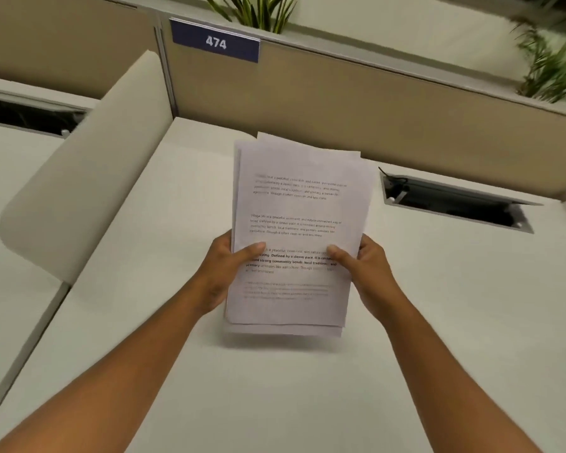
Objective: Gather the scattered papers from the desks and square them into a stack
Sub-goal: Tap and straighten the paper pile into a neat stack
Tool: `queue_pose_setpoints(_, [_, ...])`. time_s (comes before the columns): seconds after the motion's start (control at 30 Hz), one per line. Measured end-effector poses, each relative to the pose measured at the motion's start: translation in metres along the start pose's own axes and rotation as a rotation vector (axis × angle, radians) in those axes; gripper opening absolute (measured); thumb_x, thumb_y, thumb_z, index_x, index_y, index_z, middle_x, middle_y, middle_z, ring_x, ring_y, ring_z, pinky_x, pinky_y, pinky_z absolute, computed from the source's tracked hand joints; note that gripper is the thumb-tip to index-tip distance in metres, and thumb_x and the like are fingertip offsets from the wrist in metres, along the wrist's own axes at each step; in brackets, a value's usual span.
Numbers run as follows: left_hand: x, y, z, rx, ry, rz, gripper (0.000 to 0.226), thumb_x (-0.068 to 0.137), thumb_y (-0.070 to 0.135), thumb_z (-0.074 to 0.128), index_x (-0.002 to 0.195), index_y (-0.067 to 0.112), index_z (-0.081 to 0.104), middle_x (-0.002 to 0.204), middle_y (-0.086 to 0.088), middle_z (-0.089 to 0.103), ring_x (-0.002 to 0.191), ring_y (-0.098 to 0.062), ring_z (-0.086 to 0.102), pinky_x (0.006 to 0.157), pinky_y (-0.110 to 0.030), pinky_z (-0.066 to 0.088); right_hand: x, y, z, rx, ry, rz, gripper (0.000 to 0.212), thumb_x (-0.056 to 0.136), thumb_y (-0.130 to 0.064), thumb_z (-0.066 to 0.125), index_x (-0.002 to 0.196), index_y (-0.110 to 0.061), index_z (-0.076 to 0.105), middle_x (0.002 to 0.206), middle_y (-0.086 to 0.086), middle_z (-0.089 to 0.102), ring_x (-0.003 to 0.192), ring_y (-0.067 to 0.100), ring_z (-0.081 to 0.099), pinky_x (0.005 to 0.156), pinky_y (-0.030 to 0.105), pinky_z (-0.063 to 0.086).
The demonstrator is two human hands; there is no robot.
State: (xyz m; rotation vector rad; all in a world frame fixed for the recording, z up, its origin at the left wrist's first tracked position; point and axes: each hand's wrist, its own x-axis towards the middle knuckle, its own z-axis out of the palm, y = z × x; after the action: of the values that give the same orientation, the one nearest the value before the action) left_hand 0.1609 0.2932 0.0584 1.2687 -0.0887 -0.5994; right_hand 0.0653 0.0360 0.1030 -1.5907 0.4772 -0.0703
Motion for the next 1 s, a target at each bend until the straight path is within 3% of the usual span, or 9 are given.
queue_pose_setpoints(0.07, [0.009, 0.005, 0.019, 0.094, -0.015, 0.044, 0.026, 0.101, 0.019, 0.079, 0.124, 0.031, 0.081, 0.125, 0.000, 0.086, 0.111, -0.024, 0.083, 0.088, -0.040, 0.070, -0.003, -0.003, -0.014, 0.007, 0.101, -0.084, 0.032, 0.093, -0.021, 0.081, 0.124, -0.020, 0.072, 0.119, -0.002, 0.081, 0.105, 0.025, 0.079, 0.085, 0.040, 0.067])
queue_pose_setpoints(0.17, [0.022, 0.012, 0.050, 0.281, 0.001, 0.086, 0.022, 0.103, 0.026, 0.078, 0.119, 0.041, 0.076, 0.112, 0.023, 0.085, 0.105, -0.005, 0.081, 0.089, -0.030, 0.068, -0.006, -0.005, -0.033, -0.054, 0.220, -0.192, 0.023, 0.096, -0.027, 0.077, 0.116, -0.037, 0.072, 0.111, -0.014, 0.079, 0.098, 0.012, 0.078, 0.075, 0.031, 0.067])
queue_pose_setpoints(0.27, [0.032, 0.017, 0.076, 0.341, -0.019, 0.141, 0.026, 0.105, 0.025, 0.074, 0.117, 0.049, 0.073, 0.113, 0.028, 0.083, 0.110, -0.007, 0.078, 0.089, -0.023, 0.063, -0.009, -0.003, -0.048, -0.024, 0.285, -0.262, 0.029, 0.098, -0.023, 0.075, 0.102, -0.052, 0.072, 0.104, -0.021, 0.079, 0.096, 0.002, 0.075, 0.069, 0.015, 0.061])
queue_pose_setpoints(0.37, [0.036, 0.020, 0.095, 0.336, -0.023, 0.170, 0.029, 0.105, 0.025, 0.074, 0.118, 0.050, 0.072, 0.116, 0.024, 0.082, 0.115, -0.012, 0.075, 0.091, -0.025, 0.061, -0.010, -0.001, -0.061, 0.019, 0.289, -0.270, 0.040, 0.098, -0.020, 0.074, 0.098, -0.060, 0.071, 0.102, -0.025, 0.078, 0.097, -0.003, 0.073, 0.066, 0.009, 0.057])
queue_pose_setpoints(0.47, [0.034, 0.018, 0.109, 0.345, -0.049, 0.157, 0.028, 0.098, 0.028, 0.083, 0.119, 0.045, 0.076, 0.116, 0.020, 0.084, 0.109, -0.008, 0.078, 0.091, -0.028, 0.063, -0.009, 0.007, -0.074, 0.055, 0.247, -0.240, 0.050, 0.092, -0.015, 0.080, 0.099, -0.064, 0.070, 0.104, -0.027, 0.077, 0.099, -0.006, 0.072, 0.065, 0.008, 0.056])
queue_pose_setpoints(0.57, [0.029, 0.015, 0.119, 0.316, -0.054, 0.159, 0.042, 0.085, 0.030, 0.094, 0.124, 0.035, 0.079, 0.120, 0.012, 0.086, 0.111, -0.008, 0.080, 0.090, -0.026, 0.066, -0.005, 0.011, -0.085, 0.063, 0.187, -0.224, 0.045, 0.084, -0.021, 0.089, 0.100, -0.060, 0.073, 0.107, -0.022, 0.079, 0.099, -0.002, 0.074, 0.069, 0.013, 0.059])
queue_pose_setpoints(0.67, [0.027, 0.014, 0.129, 0.311, 0.007, 0.193, 0.051, 0.078, 0.033, 0.097, 0.126, 0.029, 0.079, 0.119, 0.006, 0.086, 0.111, -0.015, 0.081, 0.090, -0.032, 0.068, 0.000, 0.010, -0.092, 0.073, 0.130, -0.240, 0.040, 0.080, -0.026, 0.091, 0.107, -0.051, 0.076, 0.111, -0.015, 0.081, 0.101, 0.005, 0.076, 0.074, 0.019, 0.063])
queue_pose_setpoints(0.83, [0.028, 0.009, 0.134, 0.264, 0.088, 0.203, 0.051, 0.070, 0.039, 0.098, 0.118, 0.030, 0.082, 0.117, 0.005, 0.087, 0.109, -0.017, 0.081, 0.095, -0.040, 0.064, 0.010, 0.002, -0.101, 0.038, 0.084, -0.257, 0.040, 0.072, -0.031, 0.095, 0.103, -0.048, 0.078, 0.106, -0.015, 0.081, 0.098, 0.005, 0.077, 0.076, 0.026, 0.066])
queue_pose_setpoints(1.0, [0.025, -0.005, 0.130, 0.281, 0.032, 0.153, 0.046, 0.076, 0.033, 0.101, 0.119, 0.034, 0.084, 0.125, 0.003, 0.085, 0.118, -0.020, 0.078, 0.108, -0.048, 0.060, 0.011, 0.011, -0.110, 0.002, 0.029, -0.253, 0.040, 0.075, -0.026, 0.095, 0.107, -0.042, 0.076, 0.106, -0.016, 0.081, 0.096, 0.005, 0.077, 0.074, 0.023, 0.064])
